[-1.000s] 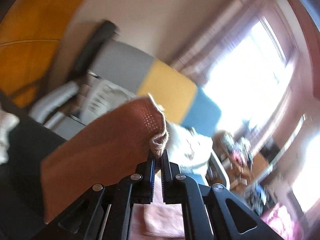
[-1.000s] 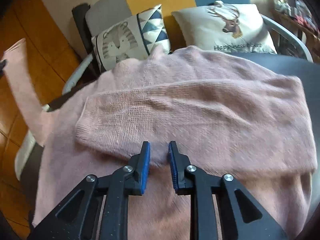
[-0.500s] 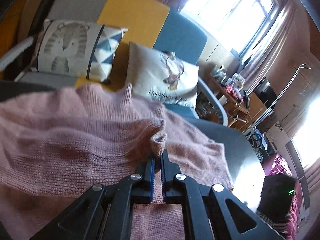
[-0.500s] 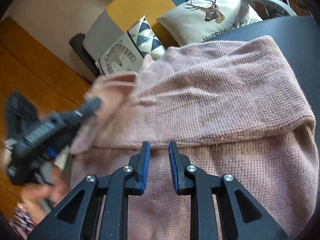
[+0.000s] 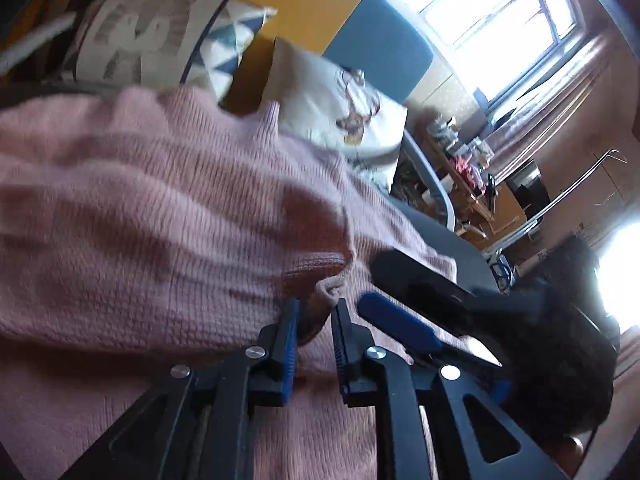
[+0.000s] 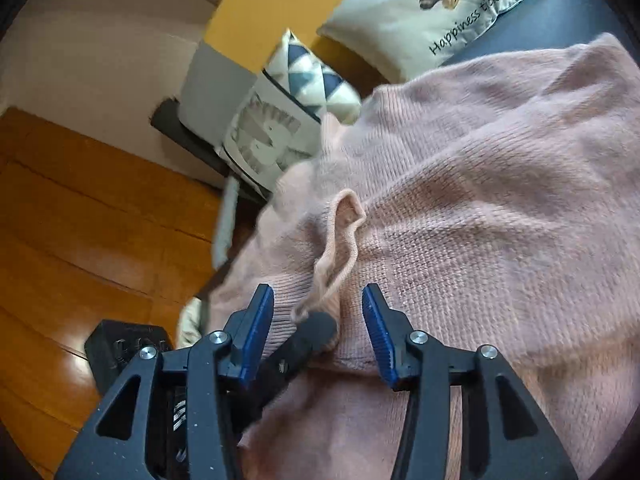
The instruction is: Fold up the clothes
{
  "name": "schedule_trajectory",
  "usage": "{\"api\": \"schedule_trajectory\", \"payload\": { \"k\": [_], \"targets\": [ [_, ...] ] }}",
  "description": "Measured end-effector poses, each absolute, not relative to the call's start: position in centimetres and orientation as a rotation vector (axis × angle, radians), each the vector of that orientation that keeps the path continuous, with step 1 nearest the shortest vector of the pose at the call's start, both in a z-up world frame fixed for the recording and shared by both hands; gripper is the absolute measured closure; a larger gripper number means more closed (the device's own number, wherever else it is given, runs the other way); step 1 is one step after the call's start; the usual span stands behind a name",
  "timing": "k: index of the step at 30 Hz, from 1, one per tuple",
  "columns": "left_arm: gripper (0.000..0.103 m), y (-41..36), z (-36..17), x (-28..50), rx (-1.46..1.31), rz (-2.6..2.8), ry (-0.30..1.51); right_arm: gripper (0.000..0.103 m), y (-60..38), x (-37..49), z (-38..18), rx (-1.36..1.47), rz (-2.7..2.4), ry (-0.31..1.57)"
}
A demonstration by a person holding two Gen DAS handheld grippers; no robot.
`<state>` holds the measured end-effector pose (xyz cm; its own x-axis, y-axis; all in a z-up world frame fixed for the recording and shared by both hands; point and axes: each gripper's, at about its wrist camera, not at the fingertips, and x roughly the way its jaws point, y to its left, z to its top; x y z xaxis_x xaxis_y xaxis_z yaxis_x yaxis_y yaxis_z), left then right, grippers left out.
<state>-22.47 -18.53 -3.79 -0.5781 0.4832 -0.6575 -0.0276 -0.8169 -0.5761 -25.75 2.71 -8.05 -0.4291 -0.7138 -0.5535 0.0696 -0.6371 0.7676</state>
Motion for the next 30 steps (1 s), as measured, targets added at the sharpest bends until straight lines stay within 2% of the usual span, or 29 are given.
{"api": "schedule_trajectory", "payload": {
  "k": [8,10,11,13,14,17,23,30],
  "targets": [
    [0.087,-22.2,-3.2,-18.2,-1.207,2.41,-0.677,0.054,1.3,-26.3,-8.8,1.33,-2.171,-0.818],
    [0.087,-24.5,-3.2,-16.8,-1.19,2.439,-0.694,0.067,0.7,-26.4,-8.5,1.337,-2.203,-0.755],
    [0.087,-25.8,-3.3,-16.2,-1.19,2.461,-0.713,0.077,0.3,-26.4,-8.3,1.36,-2.225,-0.699],
    [0.087,-28.4,-3.5,-15.3,-1.185,2.502,-0.765,0.079,-0.2,-26.5,-8.0,1.377,-2.246,-0.624],
    [0.087,-29.8,-3.6,-14.9,-1.178,2.526,-0.803,0.087,-0.5,-26.6,-7.8,1.384,-2.263,-0.581],
    [0.087,-33.0,-4.0,-14.3,-1.173,2.574,-0.905,0.093,-1.0,-26.5,-6.7,1.382,-2.292,-0.533],
    [0.087,-36.0,-5.4,-13.9,-1.185,2.555,-1.052,0.094,-2.8,-26.5,-0.6,1.231,-2.286,-0.547],
    [0.087,-36.6,-6.3,-14.3,-1.169,2.513,-1.121,0.095,-4.9,-26.4,7.6,1.034,-2.237,-0.606]
  ]
}}
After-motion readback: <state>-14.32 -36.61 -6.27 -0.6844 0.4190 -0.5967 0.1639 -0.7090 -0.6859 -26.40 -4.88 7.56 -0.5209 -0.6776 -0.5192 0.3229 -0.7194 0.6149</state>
